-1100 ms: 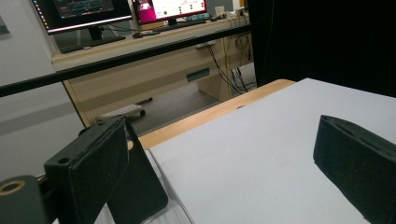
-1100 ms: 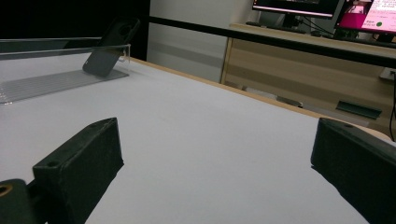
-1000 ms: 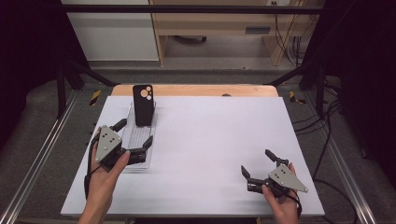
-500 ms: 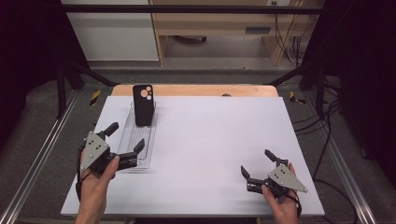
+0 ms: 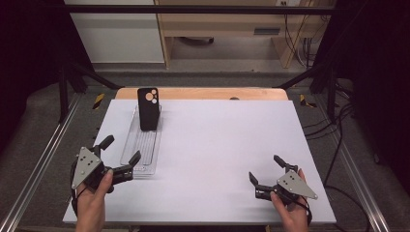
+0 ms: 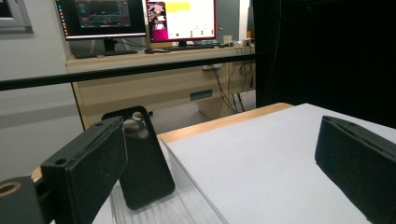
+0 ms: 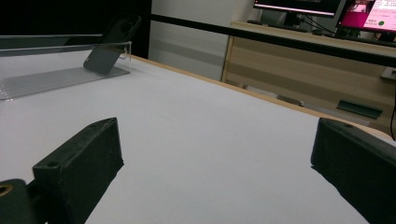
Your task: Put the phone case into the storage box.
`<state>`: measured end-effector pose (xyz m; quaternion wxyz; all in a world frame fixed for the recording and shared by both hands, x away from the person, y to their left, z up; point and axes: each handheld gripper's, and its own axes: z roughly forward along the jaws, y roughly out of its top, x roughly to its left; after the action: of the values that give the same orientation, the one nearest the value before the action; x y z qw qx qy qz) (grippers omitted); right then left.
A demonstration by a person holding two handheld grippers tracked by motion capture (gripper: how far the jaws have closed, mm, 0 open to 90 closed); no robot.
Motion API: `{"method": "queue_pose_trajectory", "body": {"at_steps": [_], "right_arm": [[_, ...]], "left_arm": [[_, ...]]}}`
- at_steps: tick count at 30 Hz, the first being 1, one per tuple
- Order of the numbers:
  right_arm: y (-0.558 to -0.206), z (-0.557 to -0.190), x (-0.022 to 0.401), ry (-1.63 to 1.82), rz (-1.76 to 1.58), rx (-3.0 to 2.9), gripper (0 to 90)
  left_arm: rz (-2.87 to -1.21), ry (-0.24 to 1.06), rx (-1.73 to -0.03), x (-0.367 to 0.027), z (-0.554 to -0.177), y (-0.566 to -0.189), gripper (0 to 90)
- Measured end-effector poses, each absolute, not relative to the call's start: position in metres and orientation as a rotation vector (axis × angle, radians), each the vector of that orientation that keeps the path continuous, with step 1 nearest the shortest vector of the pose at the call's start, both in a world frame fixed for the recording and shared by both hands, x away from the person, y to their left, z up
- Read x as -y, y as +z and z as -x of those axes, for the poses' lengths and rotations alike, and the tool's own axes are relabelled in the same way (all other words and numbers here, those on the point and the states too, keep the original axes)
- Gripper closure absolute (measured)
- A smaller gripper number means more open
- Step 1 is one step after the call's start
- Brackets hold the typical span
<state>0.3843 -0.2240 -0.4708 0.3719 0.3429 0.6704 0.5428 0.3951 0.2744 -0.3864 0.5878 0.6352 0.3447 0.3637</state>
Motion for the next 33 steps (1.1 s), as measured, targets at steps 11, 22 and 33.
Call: {"method": "queue_pose_trajectory", "body": {"at_steps": [11,22,33], "right_arm": [[-0.471,-0.385,0.223,1.387,-0.873,-1.725,2.4],[-0.472,-0.385,0.222,1.381,-0.872,-1.731,2.4],[-0.472,-0.385,0.221,1.375,-0.862,-1.741,2.3]], "left_arm": [[-1.447,0.838,-0.79,-0.288,-0.387,-0.397,1.8],[-1.433,0.827,-0.802,-0.299,-0.385,-0.412,1.5],[-1.469,0.807,-0.781,-0.298,-0.39,-0.429,1.6]]}}
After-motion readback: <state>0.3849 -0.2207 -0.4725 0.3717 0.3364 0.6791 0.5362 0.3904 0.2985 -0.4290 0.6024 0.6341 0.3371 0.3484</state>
